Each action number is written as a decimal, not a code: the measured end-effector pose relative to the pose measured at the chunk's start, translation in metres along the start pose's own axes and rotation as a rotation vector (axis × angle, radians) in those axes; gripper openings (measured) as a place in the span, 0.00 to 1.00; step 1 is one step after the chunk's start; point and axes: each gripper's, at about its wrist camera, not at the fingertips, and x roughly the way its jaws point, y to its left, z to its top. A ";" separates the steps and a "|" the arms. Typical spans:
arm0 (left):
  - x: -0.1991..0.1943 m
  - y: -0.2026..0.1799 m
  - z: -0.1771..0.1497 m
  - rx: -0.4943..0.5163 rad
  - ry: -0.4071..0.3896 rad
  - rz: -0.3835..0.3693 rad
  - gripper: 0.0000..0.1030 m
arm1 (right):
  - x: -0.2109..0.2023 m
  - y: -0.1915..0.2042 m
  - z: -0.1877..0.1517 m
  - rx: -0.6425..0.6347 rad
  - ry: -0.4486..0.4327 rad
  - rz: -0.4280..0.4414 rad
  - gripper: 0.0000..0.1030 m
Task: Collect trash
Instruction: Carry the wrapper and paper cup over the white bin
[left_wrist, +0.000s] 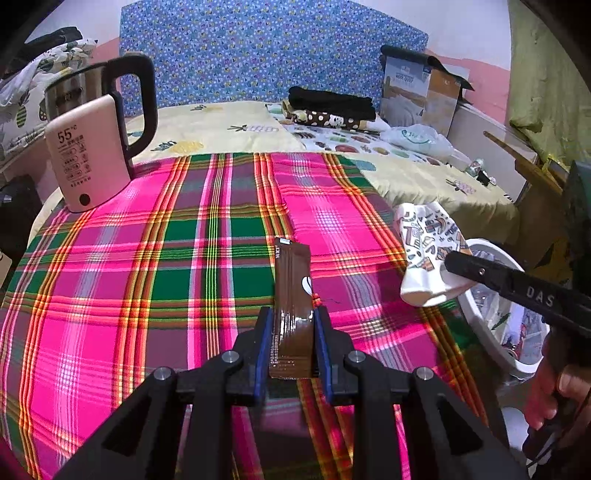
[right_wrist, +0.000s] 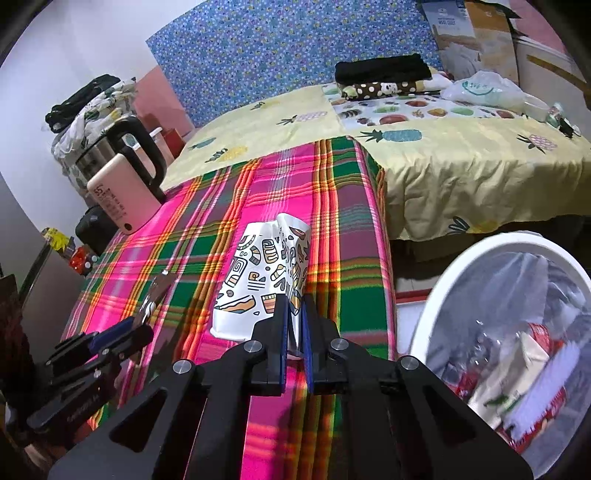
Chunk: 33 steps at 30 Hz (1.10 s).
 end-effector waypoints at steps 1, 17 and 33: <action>-0.003 -0.001 0.000 0.002 -0.005 -0.001 0.23 | -0.004 0.000 -0.002 0.001 -0.006 -0.001 0.06; -0.039 -0.023 -0.006 0.032 -0.062 -0.038 0.23 | -0.048 0.001 -0.018 0.009 -0.086 -0.010 0.06; -0.038 -0.062 -0.010 0.072 -0.038 -0.147 0.23 | -0.076 -0.029 -0.038 0.082 -0.139 -0.063 0.06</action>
